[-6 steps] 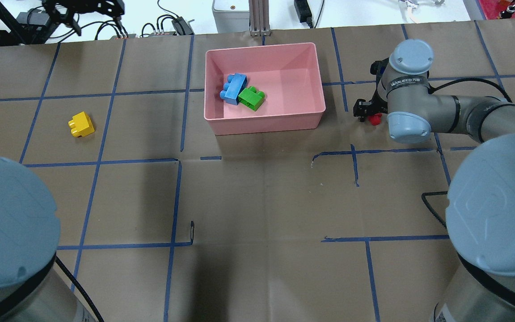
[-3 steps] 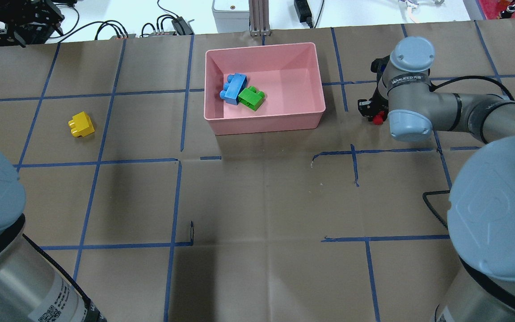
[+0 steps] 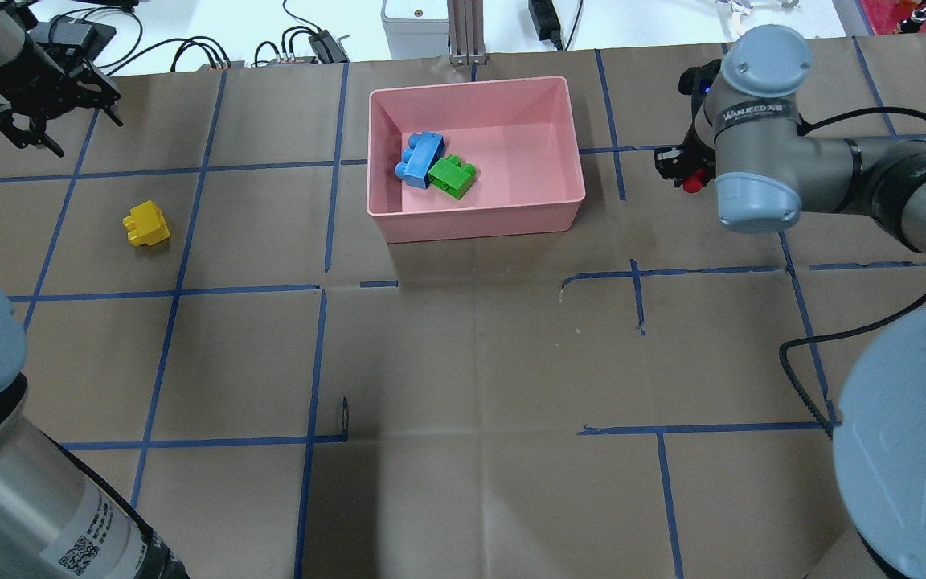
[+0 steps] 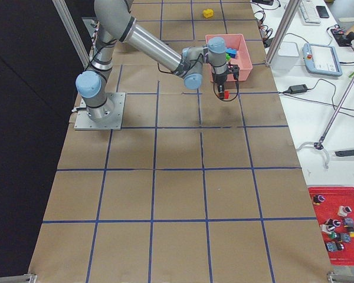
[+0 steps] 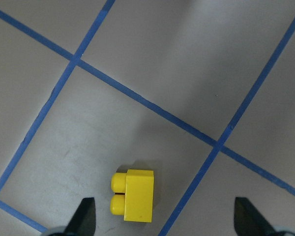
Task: Put all blocks into box
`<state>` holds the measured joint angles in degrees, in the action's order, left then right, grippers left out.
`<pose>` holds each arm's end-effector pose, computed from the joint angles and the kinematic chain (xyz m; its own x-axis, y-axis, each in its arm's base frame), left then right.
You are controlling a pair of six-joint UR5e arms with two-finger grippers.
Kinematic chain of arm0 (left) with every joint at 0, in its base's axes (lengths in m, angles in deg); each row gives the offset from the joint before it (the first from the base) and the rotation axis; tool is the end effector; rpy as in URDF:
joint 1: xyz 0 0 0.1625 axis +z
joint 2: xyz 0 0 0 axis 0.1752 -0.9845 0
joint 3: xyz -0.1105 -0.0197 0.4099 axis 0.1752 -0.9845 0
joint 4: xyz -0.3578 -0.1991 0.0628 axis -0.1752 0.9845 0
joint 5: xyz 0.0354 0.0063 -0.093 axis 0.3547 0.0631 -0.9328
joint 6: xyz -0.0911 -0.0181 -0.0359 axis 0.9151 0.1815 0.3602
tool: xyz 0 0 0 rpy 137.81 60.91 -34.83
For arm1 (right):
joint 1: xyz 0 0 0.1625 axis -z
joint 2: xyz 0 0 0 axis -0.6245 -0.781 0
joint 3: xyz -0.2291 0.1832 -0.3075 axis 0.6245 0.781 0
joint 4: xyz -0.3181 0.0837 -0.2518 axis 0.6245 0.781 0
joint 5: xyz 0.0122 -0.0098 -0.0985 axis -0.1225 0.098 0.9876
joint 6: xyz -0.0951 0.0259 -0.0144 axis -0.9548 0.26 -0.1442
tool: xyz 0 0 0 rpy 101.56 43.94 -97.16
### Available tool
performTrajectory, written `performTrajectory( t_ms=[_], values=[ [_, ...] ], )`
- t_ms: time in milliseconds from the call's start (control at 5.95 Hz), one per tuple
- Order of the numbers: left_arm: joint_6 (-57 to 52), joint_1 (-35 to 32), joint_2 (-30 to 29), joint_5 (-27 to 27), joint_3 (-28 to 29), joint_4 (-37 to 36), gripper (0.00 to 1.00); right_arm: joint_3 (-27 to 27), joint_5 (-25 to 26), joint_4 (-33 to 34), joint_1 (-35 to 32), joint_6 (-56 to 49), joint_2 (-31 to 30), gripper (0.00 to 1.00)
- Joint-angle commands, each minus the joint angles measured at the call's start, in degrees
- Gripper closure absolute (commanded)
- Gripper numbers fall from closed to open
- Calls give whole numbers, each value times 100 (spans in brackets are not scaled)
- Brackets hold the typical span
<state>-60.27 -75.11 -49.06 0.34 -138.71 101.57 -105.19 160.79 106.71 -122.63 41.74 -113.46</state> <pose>0.1795 -0.7040 0.3049 -0.8230 -0.5678 0.0175 -0.5681 0.8225 -0.0285 0.0605 -0.6322 0.2800 -0.9952 0.0166 0.0962 -0.0096 0.9639 -0.2659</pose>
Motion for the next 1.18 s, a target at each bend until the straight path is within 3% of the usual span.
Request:
performTrajectory(
  t_ms=[0,168,336,504,672,1008],
  values=[
    [204,95,25,-34,-880,-589,2,795,-407,-807,-413,-940,-573,94],
    [230,95,-1,-34,-1119,-706,2,1156,-1203,-703,-939,-1024,-348,94],
    [195,95,-88,-25,-1165,-855,2,1517,-1942,-163,-1440,-1034,411,94],
    [186,95,-176,-25,-1174,-1048,1,1903,-1975,486,-1871,-947,1123,94],
    [195,86,-281,-34,-1174,-1172,1,2133,-1897,545,-1971,-867,1365,94],
    [213,69,-484,-43,-1174,-1340,2,2127,-1888,493,-1972,-867,1350,93]
  ],
)
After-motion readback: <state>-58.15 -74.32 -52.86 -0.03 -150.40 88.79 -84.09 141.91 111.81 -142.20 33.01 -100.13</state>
